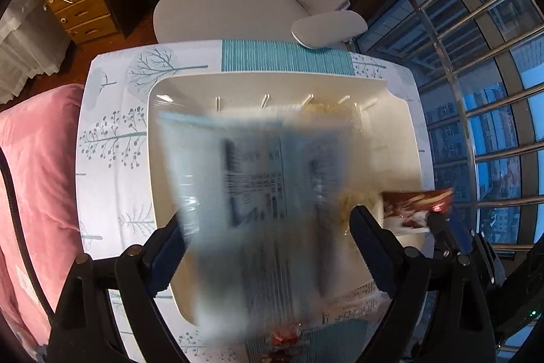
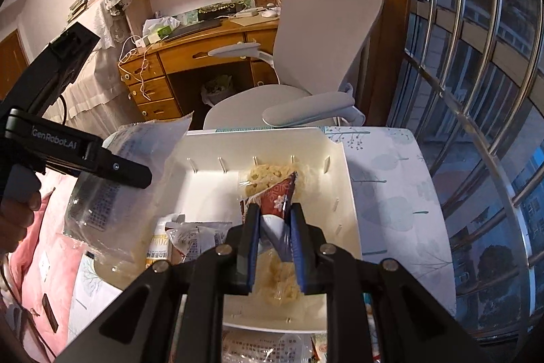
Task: Organize snacks
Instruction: 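Carry the blue packet and brown wrapper into the white tray and open both tools, then withdraw both tools from the tray back toward the remaining snacks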
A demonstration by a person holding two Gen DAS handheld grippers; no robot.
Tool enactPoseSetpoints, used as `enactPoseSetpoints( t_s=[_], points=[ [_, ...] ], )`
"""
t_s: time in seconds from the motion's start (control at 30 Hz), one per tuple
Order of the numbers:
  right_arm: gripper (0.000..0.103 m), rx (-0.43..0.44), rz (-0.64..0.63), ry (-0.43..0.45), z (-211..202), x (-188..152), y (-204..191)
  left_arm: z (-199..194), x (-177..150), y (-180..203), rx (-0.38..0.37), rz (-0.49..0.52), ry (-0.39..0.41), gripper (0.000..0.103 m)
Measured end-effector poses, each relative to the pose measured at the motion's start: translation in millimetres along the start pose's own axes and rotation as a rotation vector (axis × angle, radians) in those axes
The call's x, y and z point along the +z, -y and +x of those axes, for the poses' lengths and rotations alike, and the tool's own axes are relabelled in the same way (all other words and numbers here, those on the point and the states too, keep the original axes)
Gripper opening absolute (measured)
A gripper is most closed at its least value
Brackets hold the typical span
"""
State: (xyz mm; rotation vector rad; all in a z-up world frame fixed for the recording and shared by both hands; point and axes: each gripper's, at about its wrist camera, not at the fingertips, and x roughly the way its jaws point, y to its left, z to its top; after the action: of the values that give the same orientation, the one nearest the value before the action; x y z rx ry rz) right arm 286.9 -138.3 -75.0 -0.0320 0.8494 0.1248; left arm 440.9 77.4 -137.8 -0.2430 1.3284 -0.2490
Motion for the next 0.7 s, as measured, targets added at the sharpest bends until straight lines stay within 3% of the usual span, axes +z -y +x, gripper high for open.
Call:
enactPoseSetpoints(
  t_s=[0.07, 0.37, 0.7],
  points=[
    [0.023, -0.007, 0.006, -0.009, 3, -1, 1, 1, 1, -1, -0.002, -0.001, -0.003, 0.097],
    [0.038, -0.035, 0.045, -0.038, -2, -10, 1, -8, -18, -2, -0.034, 0.044, -0.010, 0.097],
    [0.045, -0.071, 0.102, -0.042, -39, -37, -12, -43, -69, -10, -0.113, 0.082, 0.014, 0.097]
  ],
)
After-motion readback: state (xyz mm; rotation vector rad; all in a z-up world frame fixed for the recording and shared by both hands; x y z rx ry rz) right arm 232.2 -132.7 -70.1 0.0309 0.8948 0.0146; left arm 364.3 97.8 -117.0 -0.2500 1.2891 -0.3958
